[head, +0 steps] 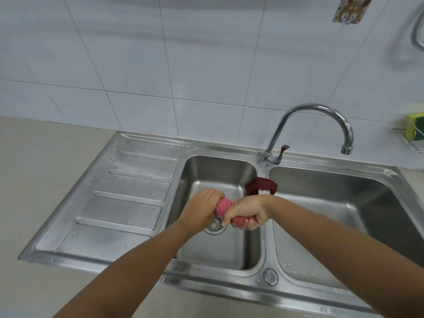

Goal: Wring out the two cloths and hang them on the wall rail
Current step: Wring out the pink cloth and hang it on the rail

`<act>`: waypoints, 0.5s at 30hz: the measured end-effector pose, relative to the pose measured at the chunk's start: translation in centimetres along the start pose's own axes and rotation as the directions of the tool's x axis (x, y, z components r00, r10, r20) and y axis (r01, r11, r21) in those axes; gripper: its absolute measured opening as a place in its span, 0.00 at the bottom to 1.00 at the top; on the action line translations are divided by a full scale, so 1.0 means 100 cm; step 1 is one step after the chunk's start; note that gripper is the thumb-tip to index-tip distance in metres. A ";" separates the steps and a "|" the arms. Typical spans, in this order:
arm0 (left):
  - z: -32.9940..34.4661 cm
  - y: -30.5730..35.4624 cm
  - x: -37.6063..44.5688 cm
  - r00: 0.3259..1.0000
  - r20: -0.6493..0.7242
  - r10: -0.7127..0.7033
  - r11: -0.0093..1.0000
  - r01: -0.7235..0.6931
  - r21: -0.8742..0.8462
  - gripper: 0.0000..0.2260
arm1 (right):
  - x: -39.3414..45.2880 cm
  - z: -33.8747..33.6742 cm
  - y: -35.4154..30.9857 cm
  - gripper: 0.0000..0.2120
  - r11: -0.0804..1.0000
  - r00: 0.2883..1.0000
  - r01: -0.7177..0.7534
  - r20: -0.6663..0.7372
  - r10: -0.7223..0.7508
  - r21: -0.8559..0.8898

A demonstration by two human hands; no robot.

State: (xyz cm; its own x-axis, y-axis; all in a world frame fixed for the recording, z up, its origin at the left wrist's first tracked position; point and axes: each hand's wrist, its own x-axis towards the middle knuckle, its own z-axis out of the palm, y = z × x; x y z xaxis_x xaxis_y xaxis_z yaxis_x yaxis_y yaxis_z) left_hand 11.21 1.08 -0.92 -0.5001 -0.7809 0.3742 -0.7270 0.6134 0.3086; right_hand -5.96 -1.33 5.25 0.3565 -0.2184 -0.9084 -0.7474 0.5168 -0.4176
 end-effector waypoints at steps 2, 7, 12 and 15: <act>-0.002 0.001 0.004 0.991 0.135 0.018 1.000 -0.019 0.009 0.10 | 0.003 0.004 0.004 0.12 0.993 0.986 0.043 -0.158 -0.061 -0.112; 0.001 0.001 0.009 0.942 0.332 -0.049 0.990 0.002 0.142 0.05 | 0.020 0.017 0.015 0.06 0.834 0.741 0.002 -0.559 -0.372 -0.552; 0.008 0.004 0.015 0.900 0.406 -0.161 0.952 0.032 0.305 0.08 | 0.035 0.015 0.022 0.09 0.548 0.590 -0.195 -0.543 -0.597 -0.813; 0.008 0.004 0.024 0.885 0.421 -0.201 0.949 0.070 0.306 0.10 | 0.040 0.006 0.022 0.11 0.463 0.565 -0.224 -0.502 -0.655 -0.857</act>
State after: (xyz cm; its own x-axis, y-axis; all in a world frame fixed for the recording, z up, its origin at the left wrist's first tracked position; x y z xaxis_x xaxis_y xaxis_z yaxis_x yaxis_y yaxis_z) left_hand 9.32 -0.64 -0.53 -0.4942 -0.8637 -0.0987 -0.8693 0.4916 0.0511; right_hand -5.80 -0.56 0.69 0.4096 -0.8771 -0.2508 -0.9069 -0.4212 -0.0080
